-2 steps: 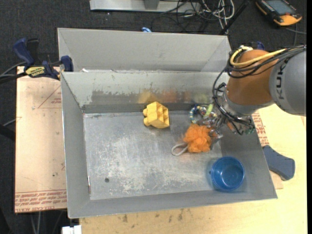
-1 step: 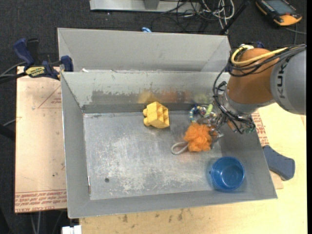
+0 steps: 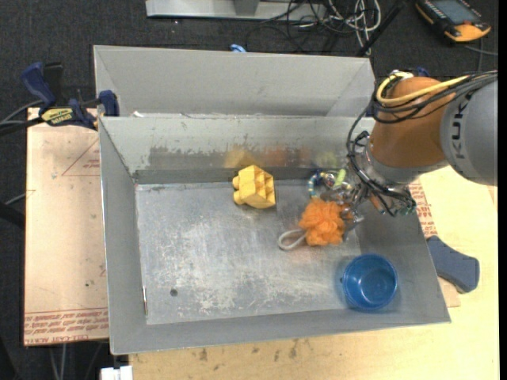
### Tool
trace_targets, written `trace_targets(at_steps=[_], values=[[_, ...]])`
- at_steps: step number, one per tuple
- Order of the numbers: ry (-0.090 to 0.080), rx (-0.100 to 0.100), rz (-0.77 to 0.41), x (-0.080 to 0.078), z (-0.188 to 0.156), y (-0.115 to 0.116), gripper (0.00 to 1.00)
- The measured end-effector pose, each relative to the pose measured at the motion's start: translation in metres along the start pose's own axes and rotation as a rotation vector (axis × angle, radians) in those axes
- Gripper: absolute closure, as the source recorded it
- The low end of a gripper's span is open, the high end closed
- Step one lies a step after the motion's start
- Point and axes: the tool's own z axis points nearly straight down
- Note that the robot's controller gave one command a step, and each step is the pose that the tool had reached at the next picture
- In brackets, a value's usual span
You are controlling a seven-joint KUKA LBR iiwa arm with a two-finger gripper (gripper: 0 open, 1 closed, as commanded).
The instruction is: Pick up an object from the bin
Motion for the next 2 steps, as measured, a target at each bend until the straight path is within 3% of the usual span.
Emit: trace_targets(at_steps=[2], values=[[0.004, -0.003, 0.001, 0.0004, -0.0154, 0.0010, 1.00]])
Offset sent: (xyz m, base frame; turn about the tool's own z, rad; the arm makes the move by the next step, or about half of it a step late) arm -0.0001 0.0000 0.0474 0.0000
